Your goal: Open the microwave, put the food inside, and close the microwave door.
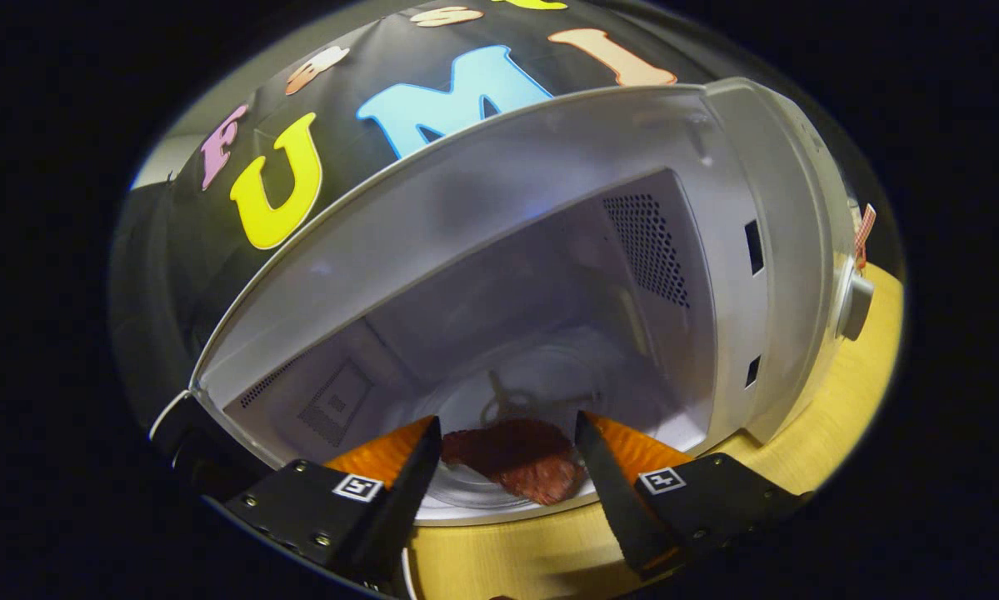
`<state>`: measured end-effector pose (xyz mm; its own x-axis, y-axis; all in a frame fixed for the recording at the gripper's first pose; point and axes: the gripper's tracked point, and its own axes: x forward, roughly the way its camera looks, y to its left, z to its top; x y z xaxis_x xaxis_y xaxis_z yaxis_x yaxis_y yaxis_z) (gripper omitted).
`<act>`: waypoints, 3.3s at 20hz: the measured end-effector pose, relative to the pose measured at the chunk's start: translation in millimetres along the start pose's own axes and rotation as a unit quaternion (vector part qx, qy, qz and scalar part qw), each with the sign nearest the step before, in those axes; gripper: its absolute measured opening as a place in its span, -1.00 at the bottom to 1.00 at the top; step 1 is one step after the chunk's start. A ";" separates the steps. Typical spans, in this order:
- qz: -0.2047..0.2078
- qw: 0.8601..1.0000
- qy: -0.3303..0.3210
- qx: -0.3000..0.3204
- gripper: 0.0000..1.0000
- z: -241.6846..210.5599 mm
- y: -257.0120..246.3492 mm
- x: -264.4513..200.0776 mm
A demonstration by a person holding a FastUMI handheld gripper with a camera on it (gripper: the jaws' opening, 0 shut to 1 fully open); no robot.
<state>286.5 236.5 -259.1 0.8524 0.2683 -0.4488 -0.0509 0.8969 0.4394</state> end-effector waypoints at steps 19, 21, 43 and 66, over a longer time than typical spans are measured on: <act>0.105 0.983 -0.061 -0.138 0.95 52.3 85.8 -204.3; 0.121 0.979 -0.066 -0.151 0.94 49.7 99.0 -227.7; 0.363 0.903 0.010 -0.232 0.85 -93.4 278.9 -402.5; 0.247 0.932 0.096 -0.249 -0.98 -133.6 159.0 -345.2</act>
<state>-85.4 333.5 -138.3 0.5548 0.7063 -0.4397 -0.6882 0.6866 0.2346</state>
